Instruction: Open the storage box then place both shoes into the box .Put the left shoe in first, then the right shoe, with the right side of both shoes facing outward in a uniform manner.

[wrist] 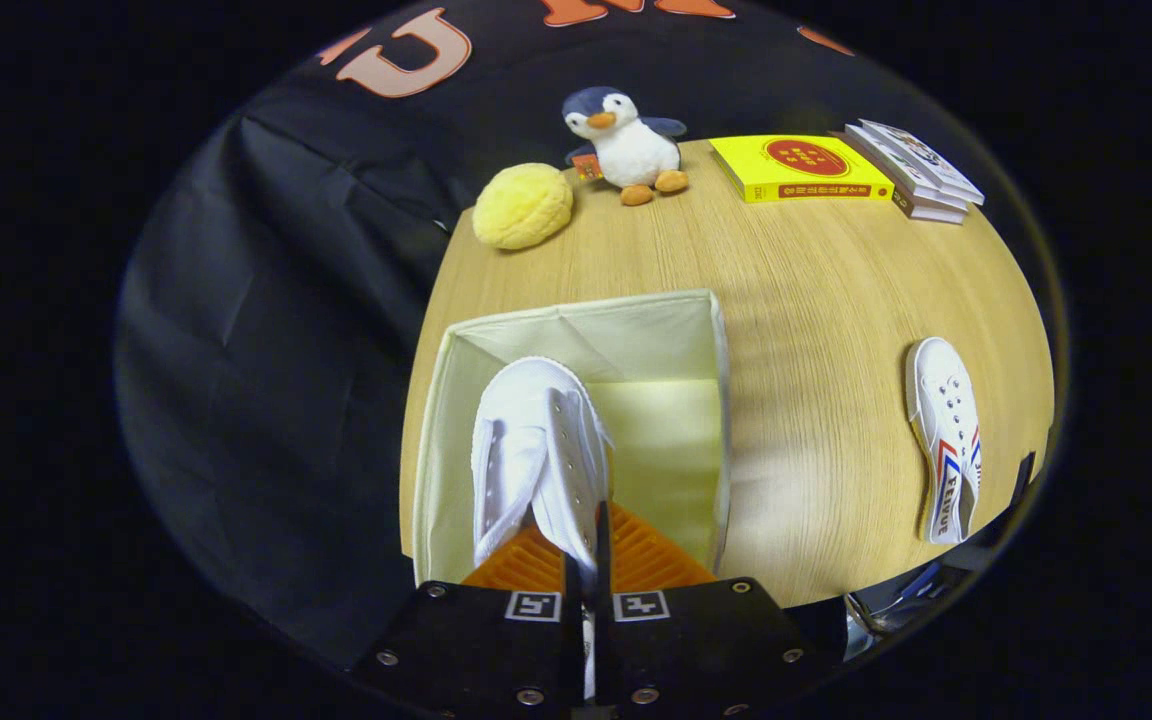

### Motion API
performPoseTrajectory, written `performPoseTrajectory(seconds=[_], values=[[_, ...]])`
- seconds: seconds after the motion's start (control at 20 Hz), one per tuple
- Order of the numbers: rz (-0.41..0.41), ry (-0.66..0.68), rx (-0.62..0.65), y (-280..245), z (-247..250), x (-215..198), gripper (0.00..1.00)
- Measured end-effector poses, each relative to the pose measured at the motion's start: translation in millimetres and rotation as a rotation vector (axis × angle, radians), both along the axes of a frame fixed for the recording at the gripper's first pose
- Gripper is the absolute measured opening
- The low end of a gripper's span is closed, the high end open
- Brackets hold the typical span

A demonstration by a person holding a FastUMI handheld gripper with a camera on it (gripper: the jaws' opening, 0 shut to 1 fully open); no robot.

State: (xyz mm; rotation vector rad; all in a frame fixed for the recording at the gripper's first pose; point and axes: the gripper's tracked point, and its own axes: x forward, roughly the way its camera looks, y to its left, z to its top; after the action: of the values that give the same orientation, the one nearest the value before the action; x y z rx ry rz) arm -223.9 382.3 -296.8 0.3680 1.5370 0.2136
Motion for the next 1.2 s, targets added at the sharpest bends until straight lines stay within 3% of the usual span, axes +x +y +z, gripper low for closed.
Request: performPoseTrajectory(seconds=[0.4, 0.6, 0.75, 0.9, 1.05, 1.2], values=[[-0.053, 0.135, -0.108, 26, -50, -17, 0.05], [-0.125, 0.166, -0.081, 41, -59, -19, 0.05], [-0.111, 0.169, -0.050, 48, -63, -24, 0.07], [-0.072, 0.223, 0.054, 66, -57, -39, 0.20], [-0.056, 0.174, 0.109, 63, -46, -29, 0.35], [-0.078, 0.122, 0.262, 62, -14, -13, 0.52]])
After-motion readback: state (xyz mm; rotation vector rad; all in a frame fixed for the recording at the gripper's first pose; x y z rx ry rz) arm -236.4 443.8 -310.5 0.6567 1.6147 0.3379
